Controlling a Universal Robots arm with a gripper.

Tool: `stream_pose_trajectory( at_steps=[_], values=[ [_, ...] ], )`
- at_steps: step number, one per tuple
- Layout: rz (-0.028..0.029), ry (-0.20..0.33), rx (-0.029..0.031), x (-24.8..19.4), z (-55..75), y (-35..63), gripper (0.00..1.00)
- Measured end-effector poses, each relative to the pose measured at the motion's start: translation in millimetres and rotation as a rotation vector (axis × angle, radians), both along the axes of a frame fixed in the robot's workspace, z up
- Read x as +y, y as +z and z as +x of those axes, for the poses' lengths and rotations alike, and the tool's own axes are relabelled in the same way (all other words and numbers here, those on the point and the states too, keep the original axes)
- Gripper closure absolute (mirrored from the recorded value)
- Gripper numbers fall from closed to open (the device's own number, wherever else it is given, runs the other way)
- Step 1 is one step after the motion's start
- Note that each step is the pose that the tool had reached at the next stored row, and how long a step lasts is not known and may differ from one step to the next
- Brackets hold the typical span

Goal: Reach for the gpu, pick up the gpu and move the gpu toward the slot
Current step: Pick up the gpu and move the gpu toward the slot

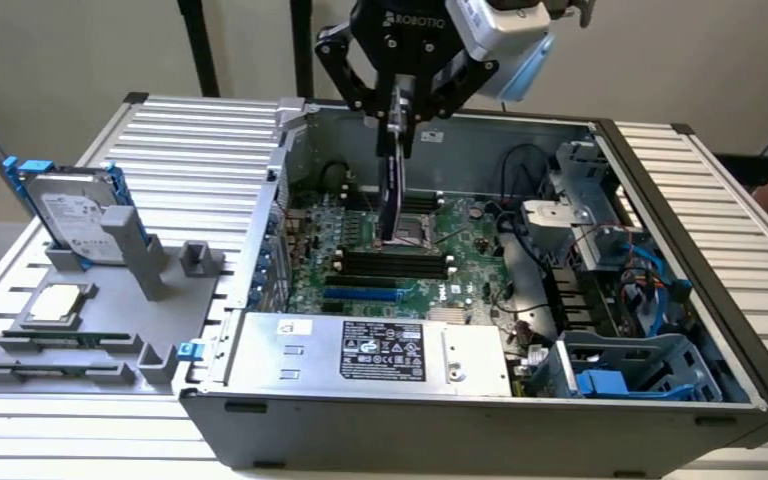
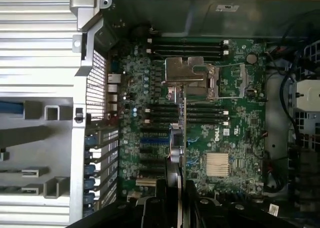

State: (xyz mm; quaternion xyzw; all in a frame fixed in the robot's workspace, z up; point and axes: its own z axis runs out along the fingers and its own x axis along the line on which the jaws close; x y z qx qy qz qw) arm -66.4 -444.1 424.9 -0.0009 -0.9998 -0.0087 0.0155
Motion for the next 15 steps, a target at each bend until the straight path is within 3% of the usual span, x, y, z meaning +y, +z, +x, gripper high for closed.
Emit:
stream_pose_trajectory(
  at_steps=[5,9,15],
  values=[
    [-0.0005,0.000,0.0055,3.7,18.5,-4.0,0.74],
    [-0.0037,0.000,0.0170,5.3,28.0,-4.8,0.74],
    [-0.0037,0.000,0.0178,5.3,28.1,-4.7,0.74]
  ],
)
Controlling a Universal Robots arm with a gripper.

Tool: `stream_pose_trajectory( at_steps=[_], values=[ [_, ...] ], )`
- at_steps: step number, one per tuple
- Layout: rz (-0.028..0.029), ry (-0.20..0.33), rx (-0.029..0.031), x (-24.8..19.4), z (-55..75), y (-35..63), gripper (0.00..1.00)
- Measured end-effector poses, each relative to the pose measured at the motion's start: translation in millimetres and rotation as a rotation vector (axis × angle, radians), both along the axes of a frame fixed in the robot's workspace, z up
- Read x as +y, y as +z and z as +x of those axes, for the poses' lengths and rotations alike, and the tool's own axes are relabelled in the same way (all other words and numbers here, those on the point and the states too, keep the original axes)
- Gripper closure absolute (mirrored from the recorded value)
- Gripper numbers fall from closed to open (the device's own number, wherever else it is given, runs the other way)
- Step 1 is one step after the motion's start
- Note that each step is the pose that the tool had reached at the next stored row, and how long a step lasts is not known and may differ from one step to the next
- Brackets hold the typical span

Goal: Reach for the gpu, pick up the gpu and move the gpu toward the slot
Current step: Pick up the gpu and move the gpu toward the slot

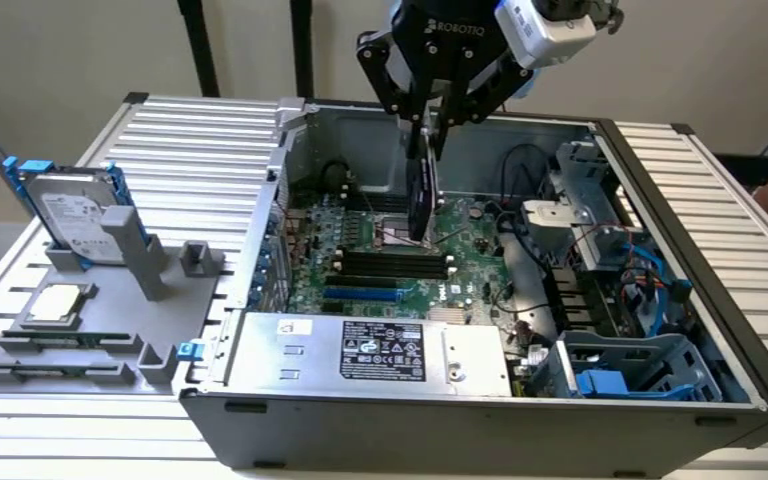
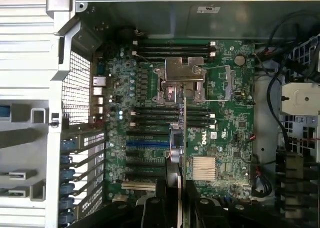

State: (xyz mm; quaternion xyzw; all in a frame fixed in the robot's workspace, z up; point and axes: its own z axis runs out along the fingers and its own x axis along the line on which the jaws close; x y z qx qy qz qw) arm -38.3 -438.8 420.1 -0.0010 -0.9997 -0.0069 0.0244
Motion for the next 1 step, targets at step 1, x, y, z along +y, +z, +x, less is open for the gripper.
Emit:
stream_pose_trajectory(
  at_steps=[1],
  values=[
    [0.0000,0.000,0.0000,0.0,0.0,0.0,0.74]
  ],
)
